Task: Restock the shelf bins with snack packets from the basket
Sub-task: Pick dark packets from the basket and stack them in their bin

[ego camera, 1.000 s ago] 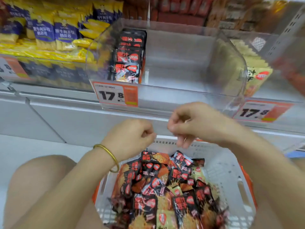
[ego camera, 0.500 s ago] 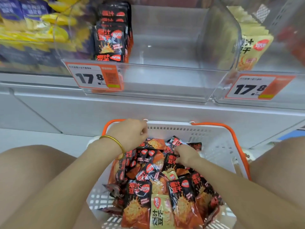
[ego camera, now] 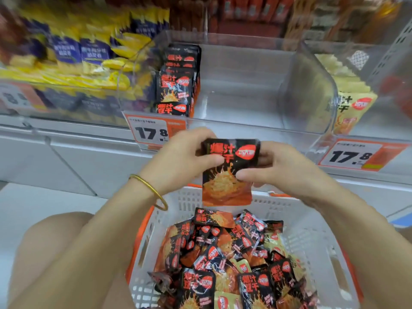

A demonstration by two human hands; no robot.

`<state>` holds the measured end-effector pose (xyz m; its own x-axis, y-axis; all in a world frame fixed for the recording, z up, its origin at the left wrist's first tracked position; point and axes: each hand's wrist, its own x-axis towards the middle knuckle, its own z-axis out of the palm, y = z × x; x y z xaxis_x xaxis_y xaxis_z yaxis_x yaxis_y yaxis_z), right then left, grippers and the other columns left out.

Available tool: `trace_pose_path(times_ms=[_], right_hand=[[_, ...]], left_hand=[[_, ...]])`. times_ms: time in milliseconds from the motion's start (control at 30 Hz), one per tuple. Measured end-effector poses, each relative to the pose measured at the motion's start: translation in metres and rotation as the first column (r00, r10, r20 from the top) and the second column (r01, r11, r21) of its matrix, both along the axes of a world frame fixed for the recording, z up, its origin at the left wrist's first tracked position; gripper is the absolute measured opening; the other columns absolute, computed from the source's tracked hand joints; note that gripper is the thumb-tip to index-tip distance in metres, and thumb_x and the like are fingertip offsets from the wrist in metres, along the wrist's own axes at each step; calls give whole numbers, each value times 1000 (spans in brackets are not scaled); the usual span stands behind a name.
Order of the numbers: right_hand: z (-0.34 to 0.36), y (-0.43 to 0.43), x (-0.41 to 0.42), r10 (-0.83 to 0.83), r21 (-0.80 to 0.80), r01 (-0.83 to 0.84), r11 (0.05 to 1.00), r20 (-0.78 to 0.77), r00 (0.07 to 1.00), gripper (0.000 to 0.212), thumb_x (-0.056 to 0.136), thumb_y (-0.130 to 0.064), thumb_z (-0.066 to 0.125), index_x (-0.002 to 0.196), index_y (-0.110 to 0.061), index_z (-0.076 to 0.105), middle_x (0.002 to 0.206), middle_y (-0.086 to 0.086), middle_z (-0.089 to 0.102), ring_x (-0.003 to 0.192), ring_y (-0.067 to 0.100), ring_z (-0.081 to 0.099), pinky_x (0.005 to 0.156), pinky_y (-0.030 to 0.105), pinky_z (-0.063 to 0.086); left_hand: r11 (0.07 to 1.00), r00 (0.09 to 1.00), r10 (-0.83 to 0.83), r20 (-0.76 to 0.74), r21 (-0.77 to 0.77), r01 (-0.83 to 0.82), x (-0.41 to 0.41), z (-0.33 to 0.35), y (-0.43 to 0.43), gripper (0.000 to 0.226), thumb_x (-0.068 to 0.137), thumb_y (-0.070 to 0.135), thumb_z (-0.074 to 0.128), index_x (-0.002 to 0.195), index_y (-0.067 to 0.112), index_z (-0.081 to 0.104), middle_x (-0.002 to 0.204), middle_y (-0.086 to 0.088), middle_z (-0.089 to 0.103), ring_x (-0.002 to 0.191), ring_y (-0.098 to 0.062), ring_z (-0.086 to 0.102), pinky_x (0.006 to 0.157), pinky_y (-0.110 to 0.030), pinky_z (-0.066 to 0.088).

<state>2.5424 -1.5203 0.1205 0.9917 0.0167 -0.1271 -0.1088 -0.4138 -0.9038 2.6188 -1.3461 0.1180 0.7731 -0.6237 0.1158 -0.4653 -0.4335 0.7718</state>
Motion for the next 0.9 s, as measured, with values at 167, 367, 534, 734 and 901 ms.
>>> trace_pose_path(times_ms=[167,367,534,734,901], right_hand=[[66,15,38,-50,-3,52,999,228,972,17,79,0,69,81,-16,64,66,-1,64,55,6,58,47,20,50],[67,31,142,-214,-42,211,977,-87,973,12,85,-9,67,79,-12,57,58,3,61,44,8,55,43,17,48],[25,59,181,-180,-91,158,983,-600,779,18,82,-12,72,76,-2,59,61,10,63,58,19,60,72,28,54],[26,78,183,-252,-123,221,967,-543,801,15,83,2,66,78,7,54,73,20,59,66,32,62,76,46,56],[21,78,198,-326,-87,317,944,-368,871,25,83,2,67,73,-4,45,79,12,58,82,25,61,65,38,56]], left_hand=[[897,966,243,89,-398,-189,27,57,15,18,87,9,63,96,18,50,74,3,61,54,1,53,53,-14,42],[847,800,514,310,-334,-414,73,47,31,19,88,6,52,104,15,56,82,14,55,73,-1,55,68,-9,44],[864,789,501,354,-254,-435,81,23,36,16,89,7,52,100,17,58,77,15,54,79,-16,60,76,-29,48],[866,782,501,371,-231,-444,82,20,38,18,89,6,53,102,14,62,85,7,57,85,-15,57,82,-33,47],[862,783,507,360,-212,-460,82,18,38,16,89,7,52,101,12,62,89,3,59,91,-19,57,84,-35,47]])
